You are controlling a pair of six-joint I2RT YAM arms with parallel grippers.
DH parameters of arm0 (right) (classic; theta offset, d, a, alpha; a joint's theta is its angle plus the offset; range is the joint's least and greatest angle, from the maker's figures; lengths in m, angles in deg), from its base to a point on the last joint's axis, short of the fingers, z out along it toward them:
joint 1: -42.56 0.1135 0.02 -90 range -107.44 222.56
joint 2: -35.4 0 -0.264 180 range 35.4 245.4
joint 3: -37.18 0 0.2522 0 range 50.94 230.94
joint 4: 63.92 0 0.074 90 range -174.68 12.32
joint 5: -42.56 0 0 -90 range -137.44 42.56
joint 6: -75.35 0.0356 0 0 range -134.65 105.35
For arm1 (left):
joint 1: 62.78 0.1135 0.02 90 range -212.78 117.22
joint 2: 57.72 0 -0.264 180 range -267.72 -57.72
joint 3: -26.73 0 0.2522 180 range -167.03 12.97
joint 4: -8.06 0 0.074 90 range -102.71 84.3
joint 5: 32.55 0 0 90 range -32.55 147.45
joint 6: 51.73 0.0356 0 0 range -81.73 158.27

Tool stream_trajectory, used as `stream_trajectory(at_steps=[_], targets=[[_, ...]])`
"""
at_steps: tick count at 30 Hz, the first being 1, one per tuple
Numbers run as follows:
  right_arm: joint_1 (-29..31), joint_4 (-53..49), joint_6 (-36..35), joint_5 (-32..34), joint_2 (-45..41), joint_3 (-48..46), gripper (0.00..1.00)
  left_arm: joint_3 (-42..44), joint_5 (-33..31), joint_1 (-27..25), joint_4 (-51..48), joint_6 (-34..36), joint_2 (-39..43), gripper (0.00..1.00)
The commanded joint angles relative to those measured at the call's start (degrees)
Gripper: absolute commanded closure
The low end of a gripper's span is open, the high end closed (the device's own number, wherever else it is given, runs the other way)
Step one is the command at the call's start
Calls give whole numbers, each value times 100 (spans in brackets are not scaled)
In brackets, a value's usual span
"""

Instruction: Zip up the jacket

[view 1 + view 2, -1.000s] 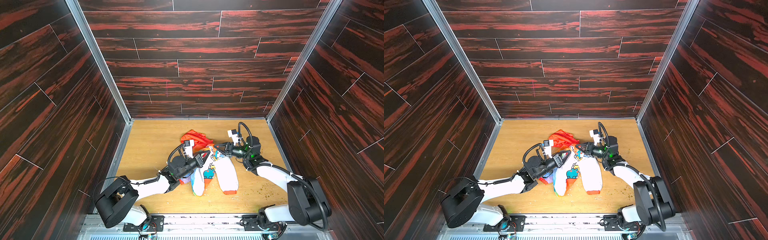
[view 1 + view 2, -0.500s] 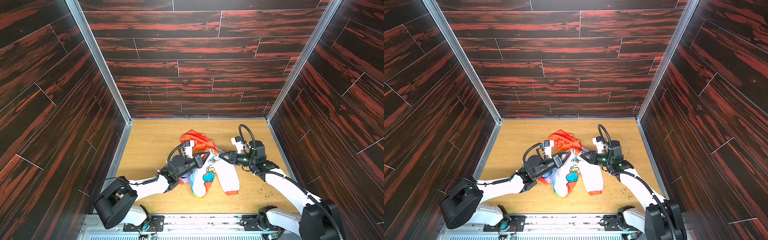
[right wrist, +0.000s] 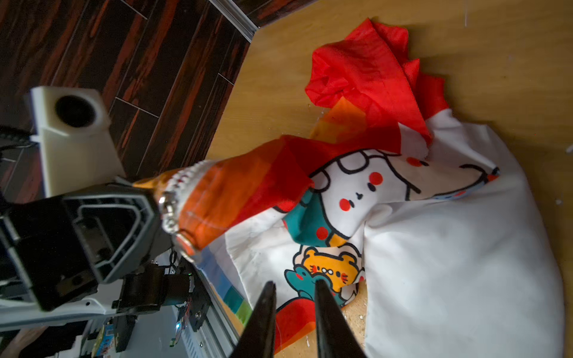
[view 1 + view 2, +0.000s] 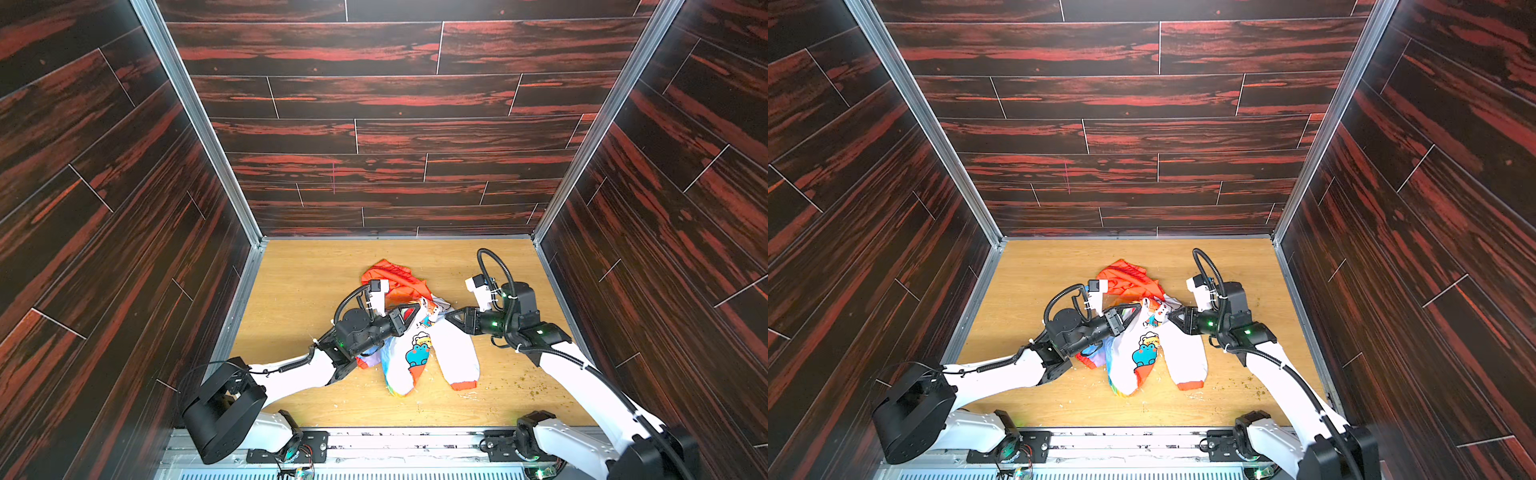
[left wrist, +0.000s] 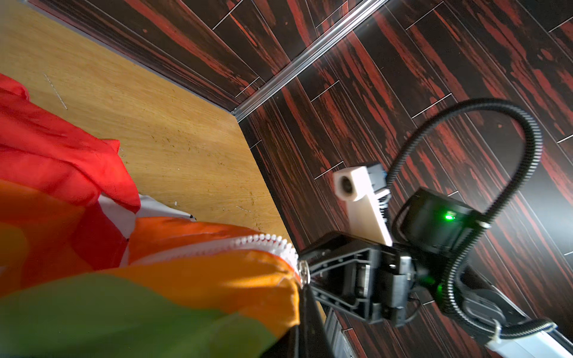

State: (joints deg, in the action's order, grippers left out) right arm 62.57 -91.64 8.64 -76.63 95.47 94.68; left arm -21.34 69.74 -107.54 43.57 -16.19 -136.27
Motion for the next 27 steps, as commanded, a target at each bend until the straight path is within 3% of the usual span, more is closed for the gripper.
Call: stream_trajectory(at_steps=[1,8,13,15,18,21,27], targets=[[69,-179,121,-255,-161,124,70,-138,35,36,-32,121,231,100],[651,-266,453,150,-299,473,64,-173,57,39,-122,153,306,100],[693,-9,1663,154,-335,291,65,-115,4,44,-234,199,410,100],[925,248,1830,362,-530,184,63,-108,-25,37,-251,185,436,100],[1418,-244,1386,1238,-520,467,63,-150,-52,37,-276,148,446,100],[1643,-714,813,1534,-292,736,66,-261,-23,45,-482,148,462,100],[2361,-1236,-445,3548,-154,799,69,-297,-28,46,-1034,189,635,100]])
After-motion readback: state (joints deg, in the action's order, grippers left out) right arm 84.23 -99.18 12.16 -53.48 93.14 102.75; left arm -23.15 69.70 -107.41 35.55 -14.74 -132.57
